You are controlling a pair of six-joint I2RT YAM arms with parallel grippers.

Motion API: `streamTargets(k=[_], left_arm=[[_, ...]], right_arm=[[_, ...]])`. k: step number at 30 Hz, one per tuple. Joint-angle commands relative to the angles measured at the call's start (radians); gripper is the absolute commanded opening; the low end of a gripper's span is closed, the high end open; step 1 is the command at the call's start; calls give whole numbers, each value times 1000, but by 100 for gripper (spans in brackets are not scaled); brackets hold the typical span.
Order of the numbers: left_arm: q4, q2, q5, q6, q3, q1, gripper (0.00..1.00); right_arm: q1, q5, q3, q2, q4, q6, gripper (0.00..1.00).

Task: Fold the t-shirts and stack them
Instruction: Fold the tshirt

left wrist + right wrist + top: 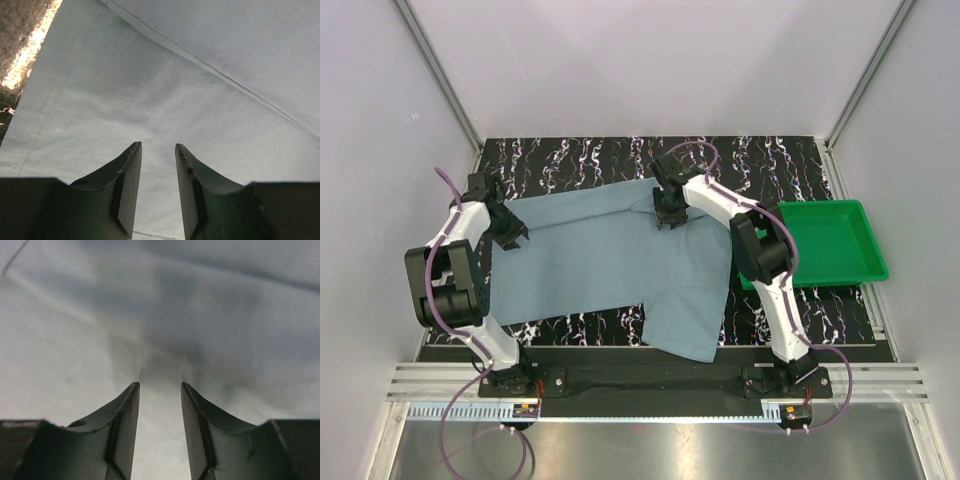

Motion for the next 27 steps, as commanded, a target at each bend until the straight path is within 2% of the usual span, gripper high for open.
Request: streamTargets(k=[1, 8, 22, 25, 27], left_arm=[[27, -53, 26, -4, -8, 0, 38], [29, -55, 22, 5, -16, -2, 38], [29, -63, 12, 21, -30, -2, 38], [34, -66, 8, 22, -37, -2, 38], [34, -66, 14, 21, -42, 0, 38]], right_arm=[[-8, 88, 109, 35, 54, 17, 47], [-28, 135, 164, 78, 76, 14, 46], [-97, 92, 517, 300, -6, -38, 48], [-100, 82, 516, 294, -12, -63, 52], [-97, 82, 435, 248, 22, -69, 52]])
